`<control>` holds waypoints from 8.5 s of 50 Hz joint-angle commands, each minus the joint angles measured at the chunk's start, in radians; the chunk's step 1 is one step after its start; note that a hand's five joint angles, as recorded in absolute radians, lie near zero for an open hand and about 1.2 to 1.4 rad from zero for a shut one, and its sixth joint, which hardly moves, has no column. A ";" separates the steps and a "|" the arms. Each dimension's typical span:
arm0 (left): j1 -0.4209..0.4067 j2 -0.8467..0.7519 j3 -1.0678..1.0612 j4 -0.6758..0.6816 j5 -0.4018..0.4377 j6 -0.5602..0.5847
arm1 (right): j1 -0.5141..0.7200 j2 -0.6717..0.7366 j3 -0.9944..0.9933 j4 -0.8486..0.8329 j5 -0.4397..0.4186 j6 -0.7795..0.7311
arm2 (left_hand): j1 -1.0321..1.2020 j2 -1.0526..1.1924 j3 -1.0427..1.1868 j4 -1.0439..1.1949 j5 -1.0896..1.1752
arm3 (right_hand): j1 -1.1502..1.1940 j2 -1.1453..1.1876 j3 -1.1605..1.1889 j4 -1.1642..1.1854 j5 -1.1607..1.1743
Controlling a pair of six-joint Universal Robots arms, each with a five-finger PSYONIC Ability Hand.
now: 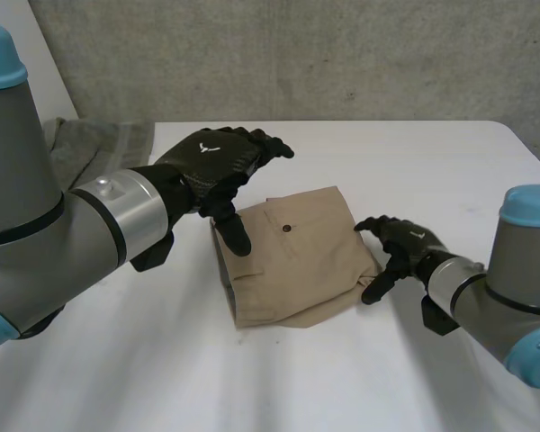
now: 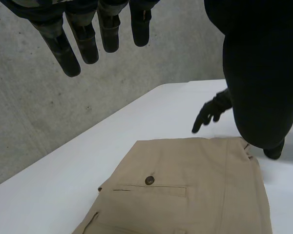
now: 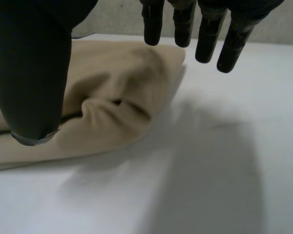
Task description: Fold the laundry.
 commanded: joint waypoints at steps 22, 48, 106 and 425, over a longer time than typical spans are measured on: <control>0.003 -0.009 -0.017 0.034 -0.006 -0.004 | 0.075 0.217 -0.224 -0.085 -0.024 0.088 | 0.006 -0.012 -0.018 -0.011 -0.027 | 0.404 0.360 0.367 0.348 0.338; 0.003 -0.014 -0.023 0.046 -0.009 -0.006 | -0.028 0.303 -0.465 0.118 -0.041 -0.190 | 0.006 -0.012 -0.018 -0.011 -0.027 | 0.243 0.200 0.206 0.188 0.178; -0.003 -0.045 -0.043 0.075 -0.016 -0.018 | -0.437 0.845 -1.498 0.237 0.289 -0.122 | 0.012 -0.006 -0.012 -0.005 -0.022 | 1.220 1.176 1.183 1.164 1.154; -0.040 0.077 -0.663 0.375 -0.287 -0.285 | 0.334 -0.092 -0.185 0.053 0.085 -0.530 | 0.068 0.050 0.044 0.051 0.034 | 1.220 1.176 1.183 1.164 1.154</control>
